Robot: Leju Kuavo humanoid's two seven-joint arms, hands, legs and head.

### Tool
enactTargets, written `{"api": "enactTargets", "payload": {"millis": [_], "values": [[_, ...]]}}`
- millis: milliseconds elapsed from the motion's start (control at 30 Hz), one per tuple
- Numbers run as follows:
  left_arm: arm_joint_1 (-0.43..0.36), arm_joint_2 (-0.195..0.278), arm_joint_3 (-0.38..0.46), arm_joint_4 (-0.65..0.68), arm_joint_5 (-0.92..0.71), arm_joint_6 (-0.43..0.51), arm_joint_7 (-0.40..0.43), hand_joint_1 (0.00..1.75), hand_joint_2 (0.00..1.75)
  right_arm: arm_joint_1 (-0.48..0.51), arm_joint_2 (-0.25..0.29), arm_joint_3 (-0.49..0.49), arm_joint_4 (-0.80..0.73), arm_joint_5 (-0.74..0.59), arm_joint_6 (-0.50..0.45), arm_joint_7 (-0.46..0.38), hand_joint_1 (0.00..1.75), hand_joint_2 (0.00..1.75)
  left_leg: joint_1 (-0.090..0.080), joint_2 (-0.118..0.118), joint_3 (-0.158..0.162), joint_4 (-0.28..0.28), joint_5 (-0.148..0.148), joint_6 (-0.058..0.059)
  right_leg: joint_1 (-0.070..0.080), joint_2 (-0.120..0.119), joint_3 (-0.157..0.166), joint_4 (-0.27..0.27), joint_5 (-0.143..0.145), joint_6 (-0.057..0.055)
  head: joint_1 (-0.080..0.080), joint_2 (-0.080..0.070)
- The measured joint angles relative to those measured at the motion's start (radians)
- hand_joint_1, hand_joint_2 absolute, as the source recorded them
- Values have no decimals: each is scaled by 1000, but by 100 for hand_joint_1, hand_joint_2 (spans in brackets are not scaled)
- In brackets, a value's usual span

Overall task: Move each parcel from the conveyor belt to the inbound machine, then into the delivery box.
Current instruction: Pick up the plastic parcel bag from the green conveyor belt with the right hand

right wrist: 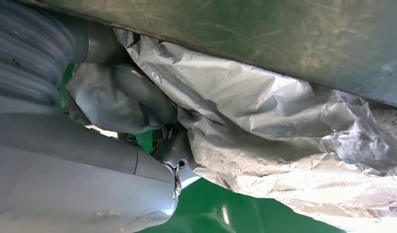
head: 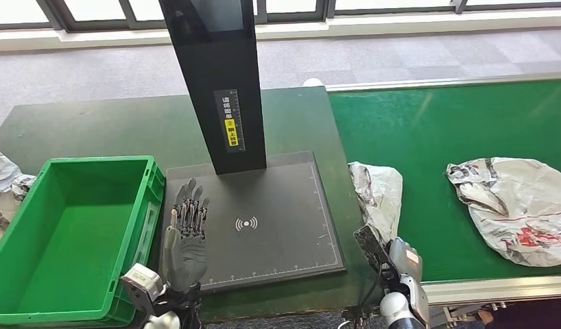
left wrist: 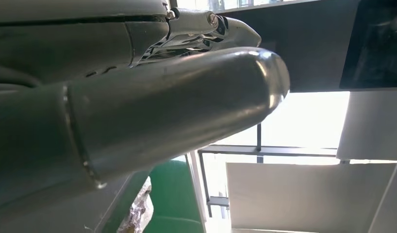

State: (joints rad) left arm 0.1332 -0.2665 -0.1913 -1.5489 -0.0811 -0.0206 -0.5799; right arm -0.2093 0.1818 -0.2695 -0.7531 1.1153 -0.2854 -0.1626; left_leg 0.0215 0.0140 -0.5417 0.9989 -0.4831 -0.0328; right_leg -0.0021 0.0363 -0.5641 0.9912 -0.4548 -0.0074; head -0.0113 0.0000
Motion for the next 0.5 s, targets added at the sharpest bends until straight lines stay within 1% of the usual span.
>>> {"api": "enactTargets", "payload": {"millis": [67,200,300,333,433,500], "values": [[-1,1,0,5,2,0,-4,0,0,-11,1,8,26,-26,-18,-26,175,175,1,4,1,0,-1,-1,1,4,0,0,1,-2,0,0],[-2,1,-1,9,8,4,-14,0,0,-13,5,17,53,-110,-82,-103,175,175,3,7,2,-1,-1,-2,2,7,-2,0,3,-4,0,0],[-2,1,-1,9,8,5,-16,0,0,-10,8,17,55,-143,-90,-124,175,175,4,7,2,-2,0,-3,4,7,-3,0,3,-5,0,0],[-2,1,-1,9,7,5,-16,0,0,-8,9,18,54,-167,-94,-142,175,175,4,7,2,-3,1,-3,4,8,-3,0,3,-6,0,0],[-2,1,-1,9,-5,6,-20,0,0,21,10,18,17,-315,-99,-251,175,175,5,6,0,-4,2,-5,4,6,-5,1,2,-7,0,0],[-2,1,-1,9,-10,6,-22,0,0,56,13,18,-39,-424,-76,-313,175,175,4,4,-2,-5,3,-6,4,4,-7,2,2,-7,0,0]]}}
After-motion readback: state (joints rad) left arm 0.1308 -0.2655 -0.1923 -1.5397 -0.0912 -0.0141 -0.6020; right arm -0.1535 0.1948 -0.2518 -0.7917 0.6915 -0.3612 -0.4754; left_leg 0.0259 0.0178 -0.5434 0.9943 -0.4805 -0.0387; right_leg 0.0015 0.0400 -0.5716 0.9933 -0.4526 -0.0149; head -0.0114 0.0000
